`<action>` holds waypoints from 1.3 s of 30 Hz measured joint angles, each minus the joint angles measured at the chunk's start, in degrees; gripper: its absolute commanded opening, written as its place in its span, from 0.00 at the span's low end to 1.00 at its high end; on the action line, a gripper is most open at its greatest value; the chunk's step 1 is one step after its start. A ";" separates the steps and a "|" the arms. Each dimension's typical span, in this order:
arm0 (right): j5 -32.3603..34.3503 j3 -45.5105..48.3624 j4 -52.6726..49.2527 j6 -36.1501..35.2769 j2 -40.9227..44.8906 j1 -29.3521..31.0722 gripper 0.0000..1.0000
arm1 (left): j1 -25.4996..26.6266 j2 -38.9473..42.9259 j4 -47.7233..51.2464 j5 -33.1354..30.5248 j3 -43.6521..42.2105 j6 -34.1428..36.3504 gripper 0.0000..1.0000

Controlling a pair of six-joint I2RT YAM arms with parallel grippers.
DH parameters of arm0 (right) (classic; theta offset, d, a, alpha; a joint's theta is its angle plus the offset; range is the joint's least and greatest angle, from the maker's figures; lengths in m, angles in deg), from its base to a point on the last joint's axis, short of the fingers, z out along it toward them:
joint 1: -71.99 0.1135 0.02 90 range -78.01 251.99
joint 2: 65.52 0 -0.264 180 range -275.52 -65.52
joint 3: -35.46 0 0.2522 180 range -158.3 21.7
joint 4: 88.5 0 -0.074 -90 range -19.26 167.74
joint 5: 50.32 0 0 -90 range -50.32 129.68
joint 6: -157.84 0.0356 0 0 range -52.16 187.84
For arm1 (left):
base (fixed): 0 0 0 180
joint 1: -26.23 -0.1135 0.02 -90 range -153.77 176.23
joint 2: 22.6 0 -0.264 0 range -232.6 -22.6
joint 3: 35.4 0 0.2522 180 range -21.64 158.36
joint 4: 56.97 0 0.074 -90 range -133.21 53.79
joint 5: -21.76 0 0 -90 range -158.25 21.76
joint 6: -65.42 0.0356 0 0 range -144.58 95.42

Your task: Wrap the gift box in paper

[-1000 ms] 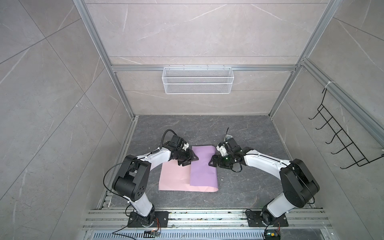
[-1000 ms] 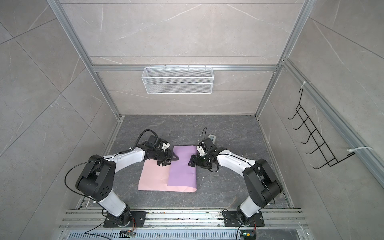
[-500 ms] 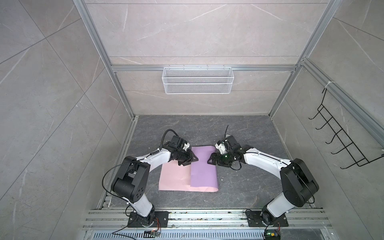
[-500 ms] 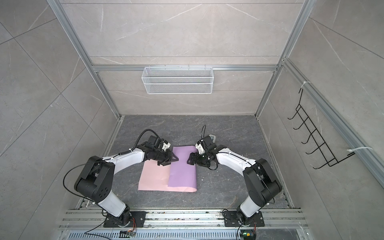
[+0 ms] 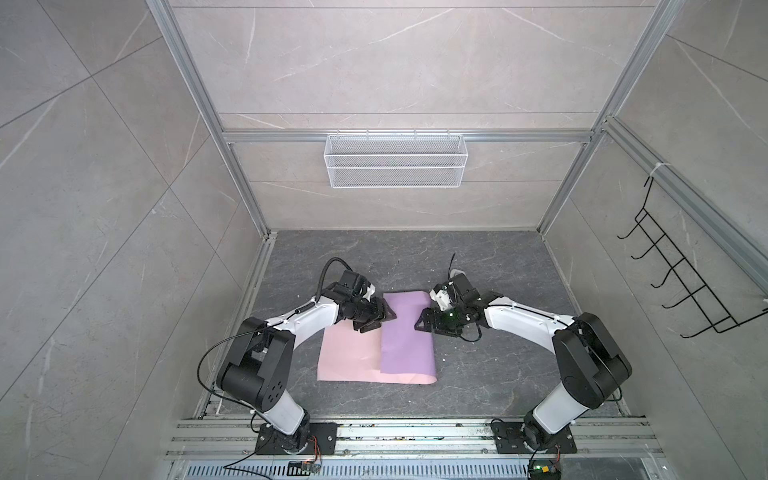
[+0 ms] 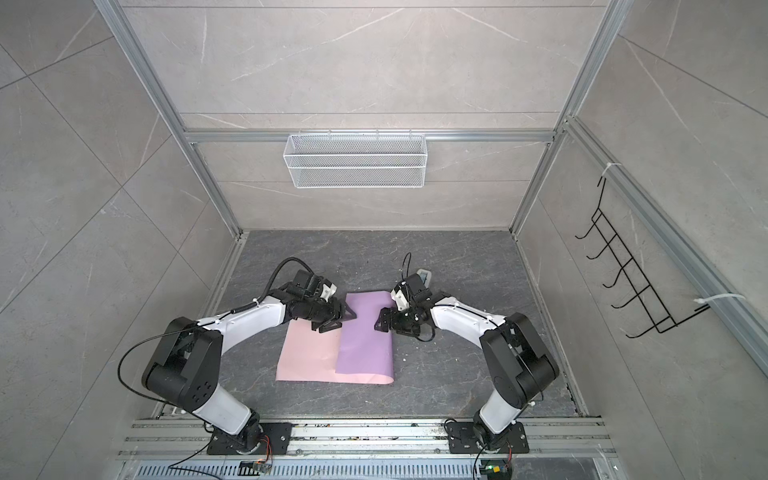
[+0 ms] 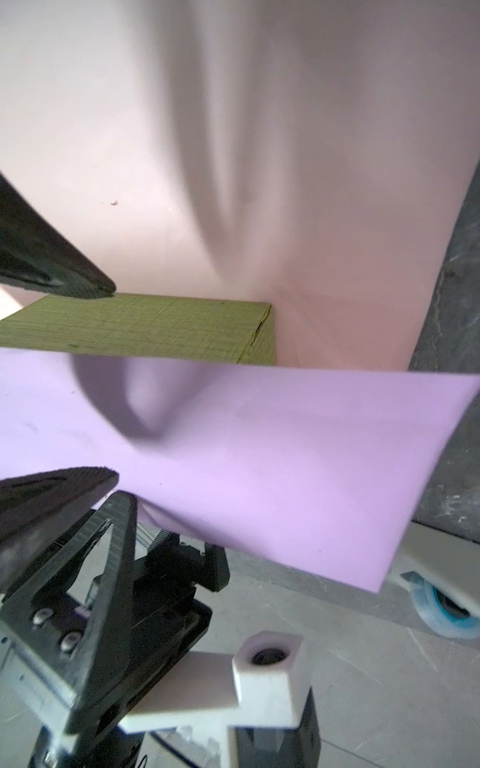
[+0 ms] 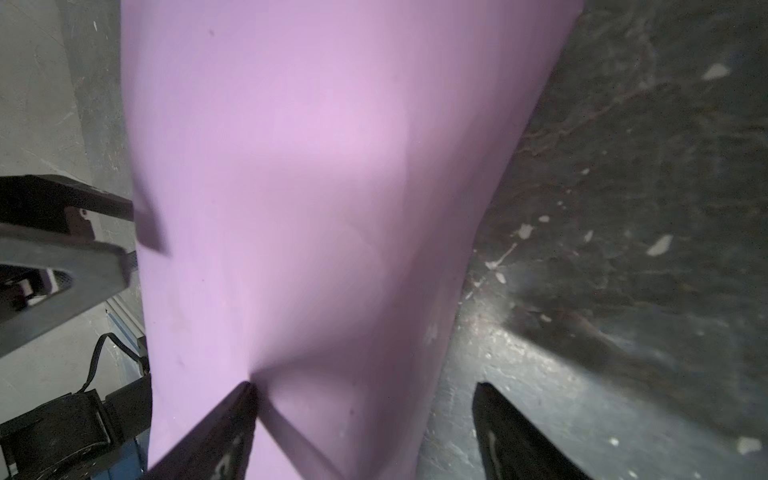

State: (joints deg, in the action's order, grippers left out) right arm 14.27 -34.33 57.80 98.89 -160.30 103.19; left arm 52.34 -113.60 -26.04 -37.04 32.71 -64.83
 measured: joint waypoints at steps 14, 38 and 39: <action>-0.42 0.28 0.52 0.02 0.02 -0.11 0.82 | 2.86 -0.22 0.24 0.50 -2.32 -0.42 0.57; 0.57 -4.07 -6.91 -4.26 0.35 -4.00 0.85 | 3.37 1.44 -5.42 2.62 -6.36 -1.77 0.20; 0.46 -4.20 -7.58 -4.85 0.70 -4.63 0.85 | 3.87 1.57 -5.84 2.25 -6.49 -2.27 0.20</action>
State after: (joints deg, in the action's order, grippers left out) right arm 14.73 -38.53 50.21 94.04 -159.60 98.56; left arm 56.21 -112.03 -31.88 -34.79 26.21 -67.10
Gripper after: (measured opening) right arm 0.853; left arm 0.311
